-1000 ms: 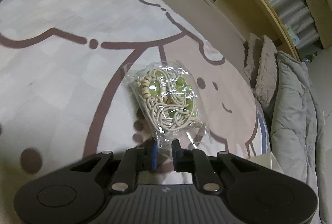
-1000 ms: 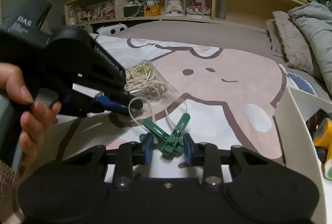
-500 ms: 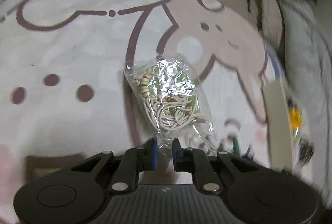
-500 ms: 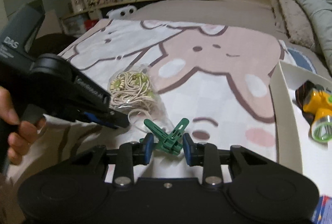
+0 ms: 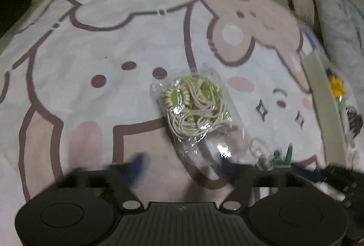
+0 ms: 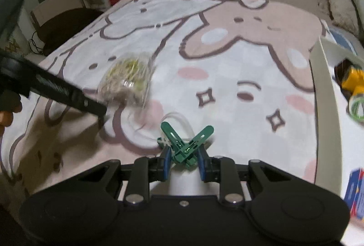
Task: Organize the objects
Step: 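Lift the rubber band bag with the left tool while the right tool lifts the clothespin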
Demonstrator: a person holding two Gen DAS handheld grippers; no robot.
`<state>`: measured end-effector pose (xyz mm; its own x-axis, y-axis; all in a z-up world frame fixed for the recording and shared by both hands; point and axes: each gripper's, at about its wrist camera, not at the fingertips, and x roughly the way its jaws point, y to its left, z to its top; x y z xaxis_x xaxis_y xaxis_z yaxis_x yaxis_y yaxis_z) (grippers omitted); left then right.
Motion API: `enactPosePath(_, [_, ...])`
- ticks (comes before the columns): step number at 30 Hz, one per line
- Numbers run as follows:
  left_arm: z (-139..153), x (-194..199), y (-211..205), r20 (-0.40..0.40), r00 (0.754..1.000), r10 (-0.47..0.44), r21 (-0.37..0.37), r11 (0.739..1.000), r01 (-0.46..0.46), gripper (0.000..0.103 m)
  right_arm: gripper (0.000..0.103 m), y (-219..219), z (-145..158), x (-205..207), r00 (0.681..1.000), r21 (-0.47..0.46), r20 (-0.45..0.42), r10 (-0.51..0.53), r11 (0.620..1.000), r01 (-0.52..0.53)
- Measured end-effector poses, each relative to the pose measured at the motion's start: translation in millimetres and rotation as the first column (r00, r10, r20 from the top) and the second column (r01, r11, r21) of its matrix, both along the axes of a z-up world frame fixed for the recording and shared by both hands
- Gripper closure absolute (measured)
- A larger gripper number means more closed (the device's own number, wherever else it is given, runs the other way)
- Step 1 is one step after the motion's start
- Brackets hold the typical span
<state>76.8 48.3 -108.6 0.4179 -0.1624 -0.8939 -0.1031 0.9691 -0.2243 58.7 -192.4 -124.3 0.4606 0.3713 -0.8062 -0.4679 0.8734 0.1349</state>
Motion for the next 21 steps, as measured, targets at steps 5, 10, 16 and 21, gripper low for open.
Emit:
enactPosePath(5, [3, 6, -6, 0.045, 0.997, 0.063, -0.108, 0.992, -0.058, 0.005, 0.049, 7, -5, 0, 1.000, -0.003, -0.018, -0.012, 1.000, 0.012])
enactPosePath(10, [-6, 24, -18, 0.063, 0.987, 0.148, -0.134, 0.981, -0.139, 0.005, 0.040, 8, -7, 7, 0.998, 0.024, -0.027, -0.059, 0.998, 0.060])
enactPosePath(16, [-17, 36, -24, 0.058, 0.974, 0.220, -0.129, 0.969, -0.212, 0.005, 0.040, 12, -17, 15, 0.995, 0.019, -0.050, -0.091, 0.996, 0.093])
enactPosePath(21, [-26, 41, -31, 0.066, 0.973, 0.220, -0.083, 0.973, -0.214, 0.006, 0.045, 14, -20, 15, 0.996, 0.004, -0.047, -0.082, 0.997, 0.082])
